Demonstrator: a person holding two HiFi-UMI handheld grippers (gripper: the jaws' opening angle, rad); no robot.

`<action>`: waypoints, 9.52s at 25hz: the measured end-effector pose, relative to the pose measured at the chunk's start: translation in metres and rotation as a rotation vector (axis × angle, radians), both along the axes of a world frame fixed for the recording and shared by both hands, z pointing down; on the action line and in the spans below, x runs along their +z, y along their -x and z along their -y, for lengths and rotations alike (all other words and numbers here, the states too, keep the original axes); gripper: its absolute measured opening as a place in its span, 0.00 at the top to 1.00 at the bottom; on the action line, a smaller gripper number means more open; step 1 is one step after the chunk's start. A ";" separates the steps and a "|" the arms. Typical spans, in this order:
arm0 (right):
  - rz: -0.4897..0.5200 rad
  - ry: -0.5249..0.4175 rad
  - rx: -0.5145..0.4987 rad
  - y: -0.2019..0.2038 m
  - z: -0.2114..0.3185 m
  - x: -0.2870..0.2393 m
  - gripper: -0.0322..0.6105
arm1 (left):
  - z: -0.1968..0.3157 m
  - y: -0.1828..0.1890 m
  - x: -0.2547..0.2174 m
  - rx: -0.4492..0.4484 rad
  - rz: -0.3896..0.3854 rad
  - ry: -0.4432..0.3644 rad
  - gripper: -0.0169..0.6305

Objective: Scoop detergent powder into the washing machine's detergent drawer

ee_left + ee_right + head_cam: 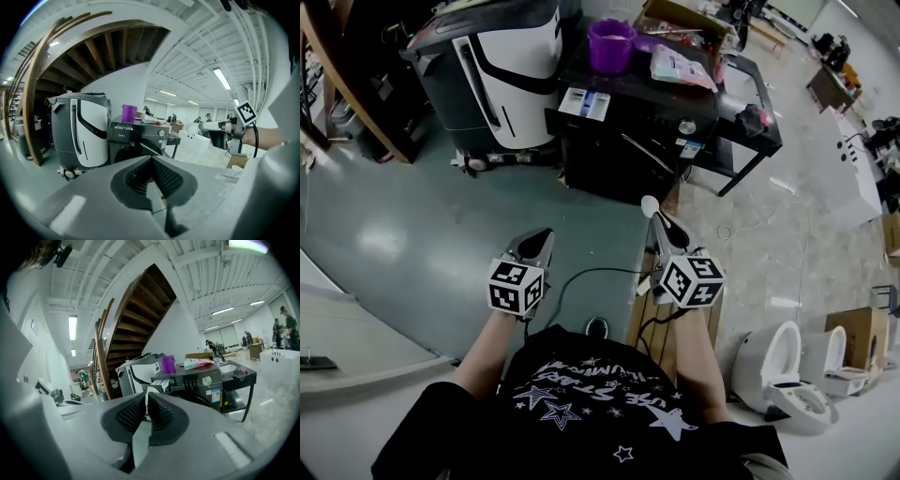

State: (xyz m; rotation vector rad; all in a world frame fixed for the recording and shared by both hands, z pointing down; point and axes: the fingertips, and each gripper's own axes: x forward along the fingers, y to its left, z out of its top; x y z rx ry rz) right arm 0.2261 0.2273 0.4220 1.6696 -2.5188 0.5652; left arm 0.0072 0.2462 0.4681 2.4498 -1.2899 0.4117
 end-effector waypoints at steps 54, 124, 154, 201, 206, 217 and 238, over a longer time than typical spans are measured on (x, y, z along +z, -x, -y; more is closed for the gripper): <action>-0.012 -0.145 0.154 0.039 0.466 -0.085 0.89 | 0.466 0.076 -0.021 0.097 -0.078 -0.021 0.97; -0.466 0.683 -0.961 0.116 0.637 -0.023 0.89 | 0.553 0.061 -0.012 -0.059 -0.041 0.004 0.97; -0.129 0.556 -0.494 0.072 0.629 -0.061 0.89 | 0.531 0.060 -0.006 0.046 -0.056 0.006 0.97; 0.598 0.419 -0.142 0.136 0.419 0.014 0.89 | 0.375 0.104 0.019 0.234 -0.007 0.063 0.97; 0.516 0.482 -0.129 0.152 0.421 0.043 0.89 | 0.374 0.109 0.026 0.220 -0.003 0.072 0.97; 0.213 0.491 -0.154 0.162 0.448 0.075 0.89 | 0.383 0.116 0.036 0.159 -0.016 0.096 0.97; -0.407 0.294 -0.320 0.181 0.463 0.103 0.89 | 0.383 0.115 0.044 0.114 -0.027 0.119 0.97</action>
